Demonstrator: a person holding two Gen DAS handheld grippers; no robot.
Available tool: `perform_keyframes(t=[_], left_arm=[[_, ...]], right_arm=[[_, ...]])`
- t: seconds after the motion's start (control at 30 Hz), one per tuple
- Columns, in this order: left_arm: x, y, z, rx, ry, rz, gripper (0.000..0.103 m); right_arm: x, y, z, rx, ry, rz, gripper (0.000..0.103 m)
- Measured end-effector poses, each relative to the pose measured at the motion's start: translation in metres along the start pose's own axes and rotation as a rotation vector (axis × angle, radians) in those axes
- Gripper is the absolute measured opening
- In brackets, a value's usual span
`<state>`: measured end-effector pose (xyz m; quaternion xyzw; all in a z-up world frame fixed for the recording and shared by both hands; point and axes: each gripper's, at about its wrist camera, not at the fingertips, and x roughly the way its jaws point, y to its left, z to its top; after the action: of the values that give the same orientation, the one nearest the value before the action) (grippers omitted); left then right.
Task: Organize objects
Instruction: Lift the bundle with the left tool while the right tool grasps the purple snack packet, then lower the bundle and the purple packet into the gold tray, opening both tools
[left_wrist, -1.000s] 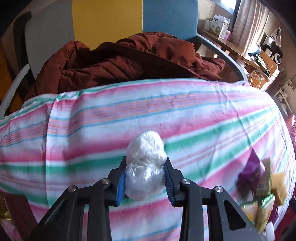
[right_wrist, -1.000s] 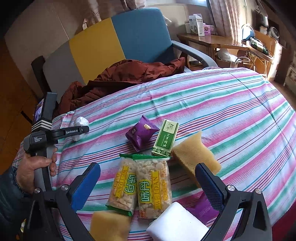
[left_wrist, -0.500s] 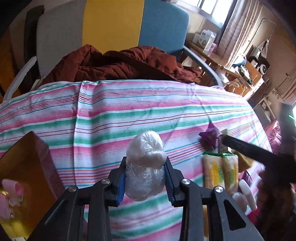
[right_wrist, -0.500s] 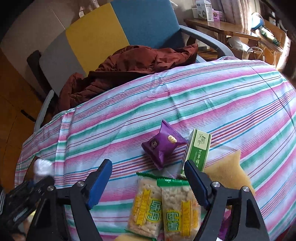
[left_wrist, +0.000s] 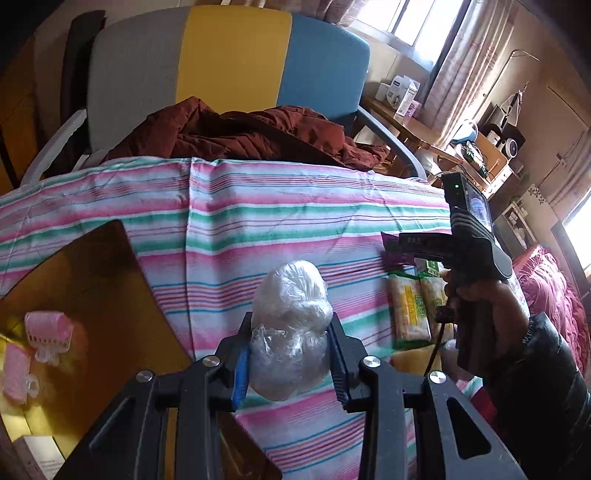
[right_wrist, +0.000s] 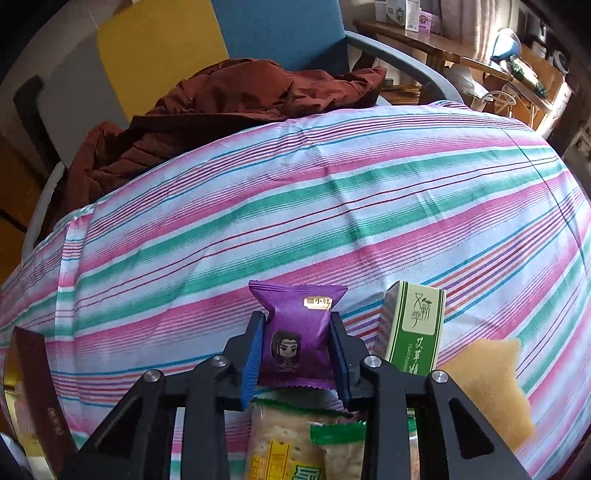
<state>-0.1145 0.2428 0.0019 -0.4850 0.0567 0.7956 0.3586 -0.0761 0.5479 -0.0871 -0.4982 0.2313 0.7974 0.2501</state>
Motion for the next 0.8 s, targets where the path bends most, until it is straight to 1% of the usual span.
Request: perform_keyframes(t=[0.1, 0.27, 0.43, 0.53, 0.67, 0.8], left_arm=[[-0.007, 0.007, -0.012, -0.024, -0.001, 0.005, 0.036], [-0.024, 0.022, -0.033, -0.074, -0.015, 0.025, 0.036], [-0.047, 0.046, -0.057, -0.142, -0.034, 0.052, 0.036], [-0.064, 0.062, -0.073, -0.175, -0.057, 0.076, 0.036], [-0.084, 0.087, -0.094, -0.238, -0.087, 0.098, 0.036], [-0.101, 0.112, -0.114, -0.287, -0.112, 0.135, 0.036]], right_arm=[[-0.019, 0.011, -0.014, -0.066, -0.028, 0.031, 0.033], [-0.058, 0.039, -0.042, -0.154, -0.077, 0.123, 0.033], [-0.096, 0.074, -0.069, -0.259, -0.144, 0.179, 0.033], [-0.115, 0.094, -0.082, -0.302, -0.169, 0.229, 0.033], [-0.134, 0.124, -0.101, -0.368, -0.179, 0.293, 0.033], [-0.146, 0.16, -0.125, -0.437, -0.166, 0.37, 0.033]])
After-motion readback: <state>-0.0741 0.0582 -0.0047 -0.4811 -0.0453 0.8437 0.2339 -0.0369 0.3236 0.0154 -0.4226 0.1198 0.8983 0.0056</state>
